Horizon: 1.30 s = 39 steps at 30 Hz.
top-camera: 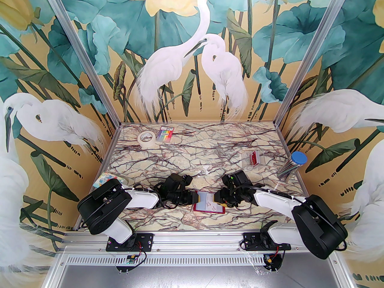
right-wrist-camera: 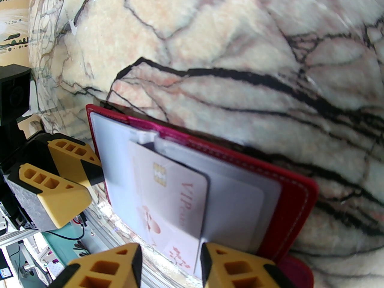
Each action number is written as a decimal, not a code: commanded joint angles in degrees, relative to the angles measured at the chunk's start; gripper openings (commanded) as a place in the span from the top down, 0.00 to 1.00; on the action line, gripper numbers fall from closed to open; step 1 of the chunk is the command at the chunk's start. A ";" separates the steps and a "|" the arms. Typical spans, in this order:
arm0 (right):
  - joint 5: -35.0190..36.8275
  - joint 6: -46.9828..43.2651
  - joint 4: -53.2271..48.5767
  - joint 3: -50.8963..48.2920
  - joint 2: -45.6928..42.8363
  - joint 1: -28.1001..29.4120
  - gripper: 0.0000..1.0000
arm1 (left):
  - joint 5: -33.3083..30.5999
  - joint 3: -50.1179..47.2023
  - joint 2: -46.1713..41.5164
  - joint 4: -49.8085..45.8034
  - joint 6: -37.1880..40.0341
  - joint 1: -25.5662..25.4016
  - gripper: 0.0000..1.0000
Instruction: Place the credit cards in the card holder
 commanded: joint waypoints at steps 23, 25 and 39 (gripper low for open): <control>12.56 3.16 -10.64 7.70 1.36 5.80 0.64 | -2.54 0.40 1.79 -0.72 0.38 -0.76 0.64; 13.43 3.26 -11.49 8.26 1.40 6.40 0.65 | -2.60 0.33 1.83 -0.75 0.38 -0.70 0.64; 15.58 3.49 -13.58 10.82 4.63 7.85 0.72 | -2.39 0.37 1.80 -0.73 0.46 -0.70 0.64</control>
